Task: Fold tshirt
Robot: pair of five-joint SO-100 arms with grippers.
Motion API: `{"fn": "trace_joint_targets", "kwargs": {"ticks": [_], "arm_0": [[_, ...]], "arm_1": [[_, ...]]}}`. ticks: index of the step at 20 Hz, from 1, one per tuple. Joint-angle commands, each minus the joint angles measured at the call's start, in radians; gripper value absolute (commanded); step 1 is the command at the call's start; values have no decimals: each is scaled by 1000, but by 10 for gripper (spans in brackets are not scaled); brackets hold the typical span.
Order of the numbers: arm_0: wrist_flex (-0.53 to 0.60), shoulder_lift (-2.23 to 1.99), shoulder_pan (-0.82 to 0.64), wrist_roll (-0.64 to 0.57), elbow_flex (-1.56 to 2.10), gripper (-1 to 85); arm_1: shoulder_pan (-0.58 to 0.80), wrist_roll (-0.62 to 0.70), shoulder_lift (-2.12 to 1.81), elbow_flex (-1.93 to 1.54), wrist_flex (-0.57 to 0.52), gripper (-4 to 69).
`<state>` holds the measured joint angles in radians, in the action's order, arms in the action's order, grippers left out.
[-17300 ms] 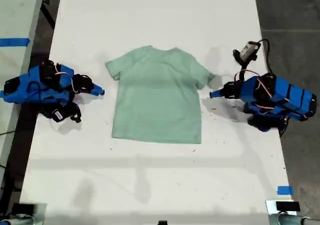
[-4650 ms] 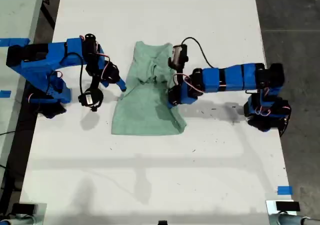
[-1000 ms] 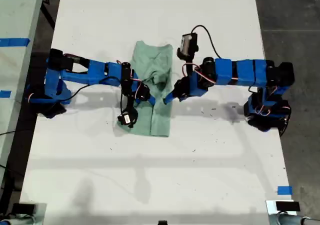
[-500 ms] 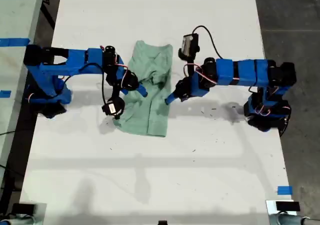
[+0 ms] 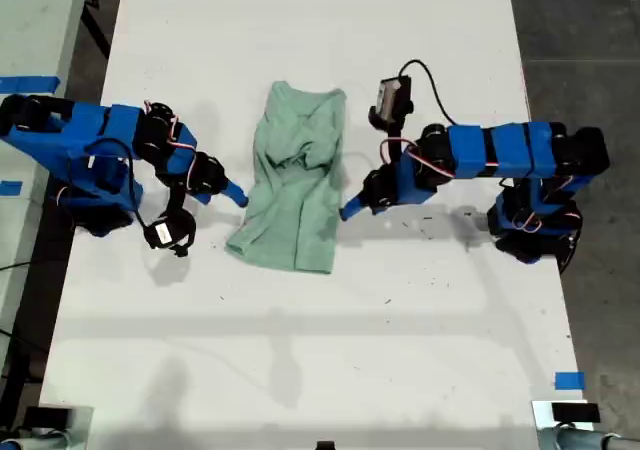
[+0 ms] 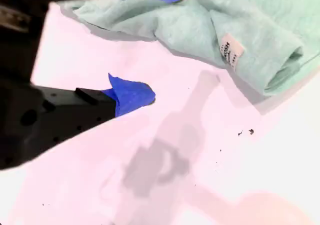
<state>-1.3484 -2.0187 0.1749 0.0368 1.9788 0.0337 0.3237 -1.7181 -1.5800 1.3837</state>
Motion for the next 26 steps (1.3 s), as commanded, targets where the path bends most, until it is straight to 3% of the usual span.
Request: {"fn": "trace_joint_targets", "kwargs": {"ticks": [1,9,16,20,22,25,26], "arm_0": [[38,71,40,6,-87,248],[215,440,77,-54,-296,256],[301,609,109,-8,-311,213],[321,741,100,5,-344,204],[321,756,98,11,-344,183],[321,758,98,20,-344,43],[322,756,98,20,-344,1]], "arm_1": [[-32,-11,21,101,5,237],[-64,38,508,545,5,240],[-91,31,735,638,-81,238],[-95,8,942,765,-72,235],[-94,-9,976,767,-69,195],[-95,-28,982,764,-51,-3],[-98,-21,980,764,-49,-21]]}}
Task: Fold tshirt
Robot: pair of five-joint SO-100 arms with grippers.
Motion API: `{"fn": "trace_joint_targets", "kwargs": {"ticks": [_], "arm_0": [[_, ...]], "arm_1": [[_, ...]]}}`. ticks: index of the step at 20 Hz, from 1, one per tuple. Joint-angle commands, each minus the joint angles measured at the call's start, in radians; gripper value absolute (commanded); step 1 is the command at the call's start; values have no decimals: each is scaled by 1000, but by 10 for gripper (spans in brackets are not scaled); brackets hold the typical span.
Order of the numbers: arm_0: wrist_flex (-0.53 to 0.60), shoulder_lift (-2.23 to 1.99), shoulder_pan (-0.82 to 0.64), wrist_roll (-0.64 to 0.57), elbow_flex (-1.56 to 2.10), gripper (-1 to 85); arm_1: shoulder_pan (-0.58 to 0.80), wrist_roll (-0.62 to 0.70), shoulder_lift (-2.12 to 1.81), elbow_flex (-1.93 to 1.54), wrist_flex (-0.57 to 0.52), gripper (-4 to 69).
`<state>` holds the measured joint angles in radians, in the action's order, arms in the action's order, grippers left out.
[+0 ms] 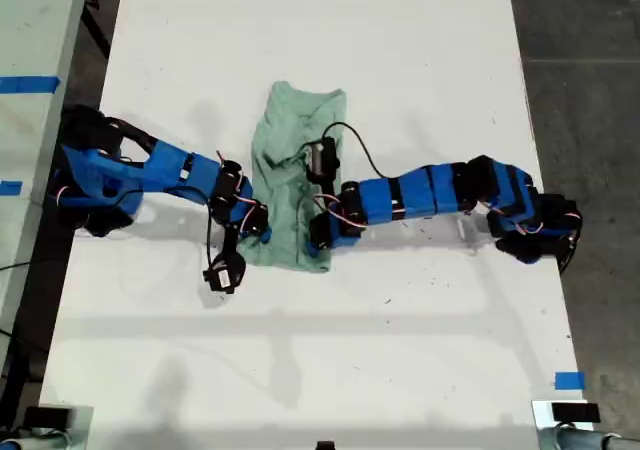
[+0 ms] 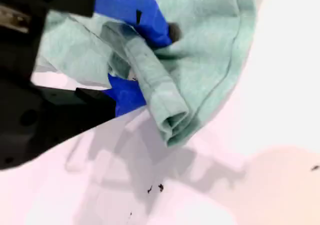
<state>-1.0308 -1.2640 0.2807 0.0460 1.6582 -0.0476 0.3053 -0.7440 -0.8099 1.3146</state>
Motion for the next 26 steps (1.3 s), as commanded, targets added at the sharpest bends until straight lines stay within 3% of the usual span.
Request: {"fn": "trace_joint_targets", "kwargs": {"ticks": [1,5,14,20,26], "arm_0": [[5,2,-6,9,-28,1],[-29,-25,14,-21,-84,0],[-509,160,156,-178,-873,0],[-457,78,275,-196,-919,0],[-546,3,97,-347,-904,0]], "arm_1": [[-21,3,3,-6,20,-21],[-44,37,-55,-6,28,-21],[-199,115,-341,32,110,-20],[-321,117,-377,86,49,-20],[-100,213,-529,-37,92,-20]]}}
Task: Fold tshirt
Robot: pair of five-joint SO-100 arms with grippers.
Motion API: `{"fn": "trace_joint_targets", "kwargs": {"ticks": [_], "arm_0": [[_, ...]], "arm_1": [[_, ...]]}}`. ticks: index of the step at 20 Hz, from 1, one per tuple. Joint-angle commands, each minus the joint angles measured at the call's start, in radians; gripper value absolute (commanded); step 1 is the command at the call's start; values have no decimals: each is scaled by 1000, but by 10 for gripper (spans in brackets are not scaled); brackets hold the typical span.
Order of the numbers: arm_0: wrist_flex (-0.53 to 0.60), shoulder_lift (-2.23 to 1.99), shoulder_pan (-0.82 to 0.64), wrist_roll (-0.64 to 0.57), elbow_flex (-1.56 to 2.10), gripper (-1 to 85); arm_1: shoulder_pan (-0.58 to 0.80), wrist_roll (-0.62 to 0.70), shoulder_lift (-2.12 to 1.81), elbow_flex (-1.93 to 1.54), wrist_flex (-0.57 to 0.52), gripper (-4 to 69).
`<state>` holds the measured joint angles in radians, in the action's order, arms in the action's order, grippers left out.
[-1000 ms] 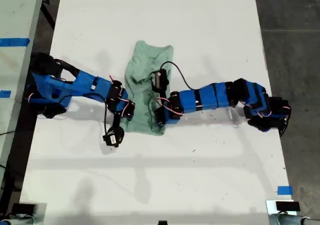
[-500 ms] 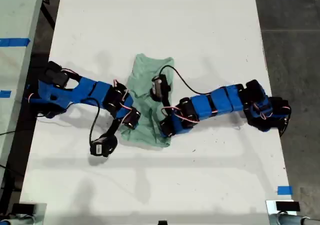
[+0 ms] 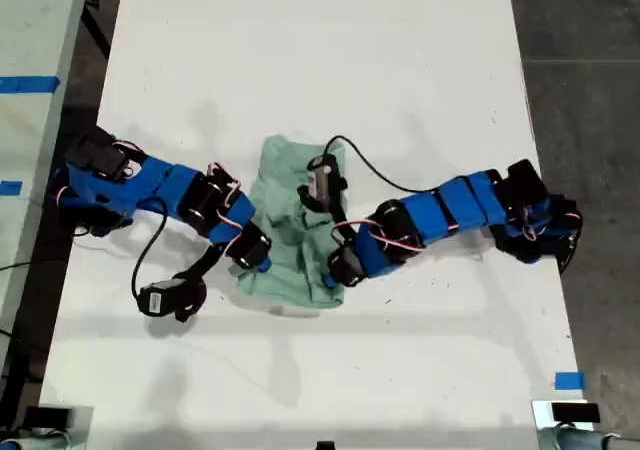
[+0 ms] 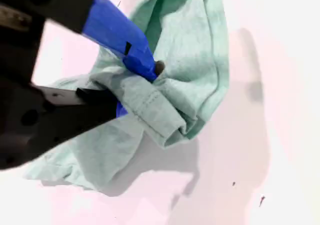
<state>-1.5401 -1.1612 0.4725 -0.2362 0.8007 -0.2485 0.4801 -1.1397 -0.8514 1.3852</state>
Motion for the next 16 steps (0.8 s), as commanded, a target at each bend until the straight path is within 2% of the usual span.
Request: {"fn": "trace_joint_targets", "kwargs": {"ticks": [1,6,9,12,15,16], "arm_0": [[-66,-110,-155,-104,-44,0],[-100,-106,-486,-387,-34,0],[-101,-84,-641,-515,-32,0],[-83,-46,-744,-583,-20,0],[-28,63,-804,-641,8,9],[-11,124,-834,-635,8,84]], "arm_1": [[163,63,-158,-26,29,-20],[449,245,-172,-38,38,-20],[584,345,-184,-43,41,-20],[673,423,-183,-92,9,-20],[736,457,-176,-224,-77,-21],[755,459,-156,-272,-114,-5]]}}
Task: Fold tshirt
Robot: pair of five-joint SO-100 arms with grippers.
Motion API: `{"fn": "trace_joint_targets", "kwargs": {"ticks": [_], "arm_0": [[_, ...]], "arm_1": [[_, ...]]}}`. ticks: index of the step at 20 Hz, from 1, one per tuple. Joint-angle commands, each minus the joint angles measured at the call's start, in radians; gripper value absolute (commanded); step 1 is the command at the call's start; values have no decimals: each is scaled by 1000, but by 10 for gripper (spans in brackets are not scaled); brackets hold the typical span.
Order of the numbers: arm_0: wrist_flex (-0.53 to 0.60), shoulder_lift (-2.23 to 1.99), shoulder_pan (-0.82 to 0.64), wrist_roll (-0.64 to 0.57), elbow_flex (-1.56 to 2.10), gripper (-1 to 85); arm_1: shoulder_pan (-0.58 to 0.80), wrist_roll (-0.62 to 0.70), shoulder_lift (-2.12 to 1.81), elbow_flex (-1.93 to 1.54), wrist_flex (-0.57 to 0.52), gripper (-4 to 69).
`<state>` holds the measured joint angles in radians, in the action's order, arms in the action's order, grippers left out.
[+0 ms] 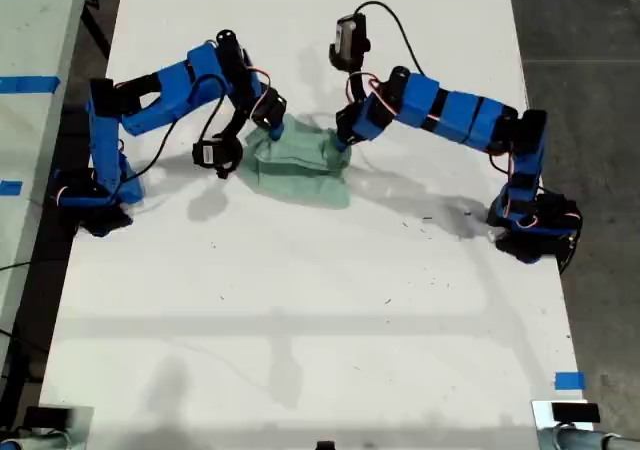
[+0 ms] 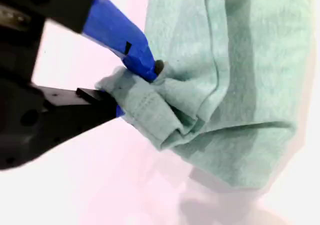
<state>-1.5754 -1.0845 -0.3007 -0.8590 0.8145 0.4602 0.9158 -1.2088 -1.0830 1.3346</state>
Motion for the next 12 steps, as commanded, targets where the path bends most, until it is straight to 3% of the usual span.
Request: {"fn": "trace_joint_targets", "kwargs": {"ticks": [1,2,3,6,12], "arm_0": [[48,117,-100,-3,-6,173],[80,184,-144,0,-8,250],[95,253,-192,2,-29,292],[92,295,-301,6,-43,331],[-77,-95,-268,6,-28,303]], "arm_1": [[67,20,-58,-80,-97,79],[91,20,-20,-104,-117,164],[110,20,20,-114,-130,193],[129,25,67,-107,-120,355],[115,2,-144,-106,66,331]]}}
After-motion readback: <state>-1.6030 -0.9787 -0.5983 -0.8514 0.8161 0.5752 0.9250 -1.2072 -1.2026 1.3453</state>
